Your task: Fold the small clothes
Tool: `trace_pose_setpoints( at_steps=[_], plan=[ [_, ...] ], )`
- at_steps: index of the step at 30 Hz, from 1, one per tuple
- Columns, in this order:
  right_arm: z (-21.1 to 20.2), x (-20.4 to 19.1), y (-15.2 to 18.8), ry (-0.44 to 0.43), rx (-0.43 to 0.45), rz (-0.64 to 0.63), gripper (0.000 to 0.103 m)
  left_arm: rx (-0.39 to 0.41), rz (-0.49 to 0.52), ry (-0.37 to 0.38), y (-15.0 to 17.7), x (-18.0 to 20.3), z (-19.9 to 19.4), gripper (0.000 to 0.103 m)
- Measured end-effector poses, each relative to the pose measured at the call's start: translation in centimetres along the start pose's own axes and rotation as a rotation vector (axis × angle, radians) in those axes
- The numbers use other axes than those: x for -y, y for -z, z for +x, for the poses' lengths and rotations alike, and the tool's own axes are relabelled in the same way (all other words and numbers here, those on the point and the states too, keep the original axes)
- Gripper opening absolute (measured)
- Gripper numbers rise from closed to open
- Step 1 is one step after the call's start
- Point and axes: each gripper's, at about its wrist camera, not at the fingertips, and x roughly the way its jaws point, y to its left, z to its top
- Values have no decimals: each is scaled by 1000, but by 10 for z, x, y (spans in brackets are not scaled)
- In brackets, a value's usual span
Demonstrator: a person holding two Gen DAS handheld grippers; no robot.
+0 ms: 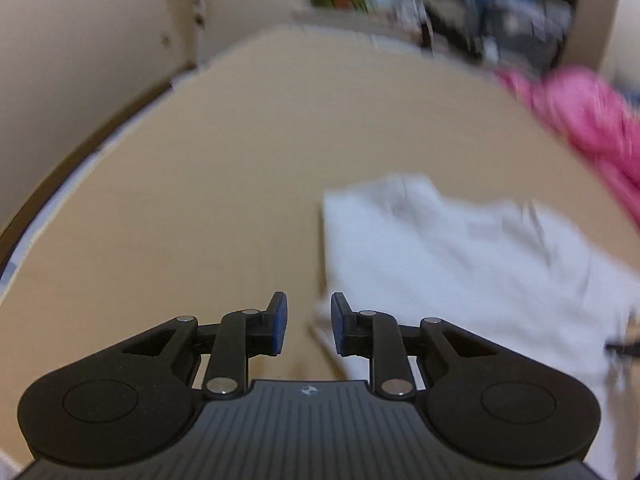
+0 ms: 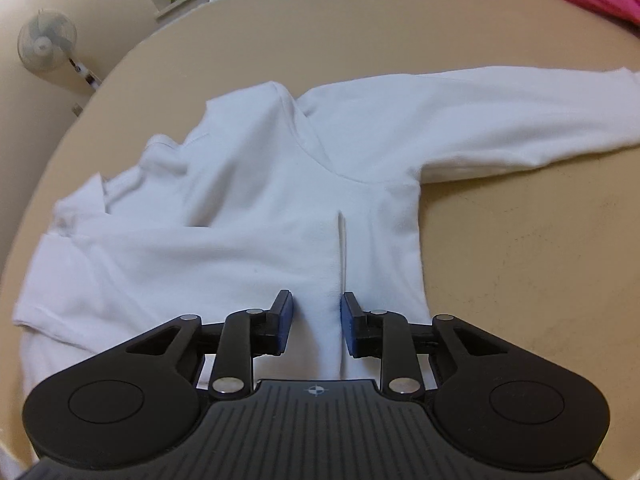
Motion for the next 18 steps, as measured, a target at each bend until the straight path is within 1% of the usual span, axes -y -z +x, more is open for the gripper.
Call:
trace_pose_setpoints(
  at_steps=[1, 2, 3, 5, 7, 8, 9, 10, 11, 12, 13, 14, 16, 17, 18],
  plan=[
    [0, -5, 0, 12, 21, -25, 20, 10, 1, -1, -2, -2, 1, 27],
    [-1, -11, 0, 18, 45, -58, 8, 3, 6, -5, -3, -3, 6, 27],
    [-4, -17, -1, 5, 64, -85, 8, -17, 8, -11, -4, -3, 13, 27],
    [-20, -26, -7, -38, 159, -124, 7, -37, 11, -7, -6, -2, 23, 27],
    [-48, -32, -14, -71, 323, -156, 7, -30, 22, -1, -9, 1, 28, 27],
    [-64, -31, -18, -99, 410, -154, 7, -33, 26, 5, -11, 1, 30, 28],
    [-76, -30, -20, -122, 479, -153, 7, -35, 27, 13, -11, 3, 35, 28],
    [-86, -28, -22, -117, 547, -170, 7, -41, 30, 24, -11, 8, 38, 30],
    [-90, -27, -22, -92, 582, -190, 7, -49, 31, 33, -10, 12, 43, 33],
    [-88, -24, -24, -52, 591, -205, 7, -54, 38, 40, -9, 16, 48, 35],
    [-79, -19, -29, -5, 554, -201, 10, -60, 50, 42, -9, 20, 52, 40],
    [-64, -11, -35, 49, 476, -177, 14, -64, 64, 41, -8, 24, 55, 44],
    [-41, 9, -41, 148, 344, -97, 15, -72, 84, 46, -7, 32, 65, 45],
    [-40, 17, -43, 162, 337, -44, 18, -77, 95, 50, -6, 36, 69, 45],
    [-42, 22, -43, 144, 351, -9, 18, -79, 102, 53, -6, 38, 73, 45]
  ],
)
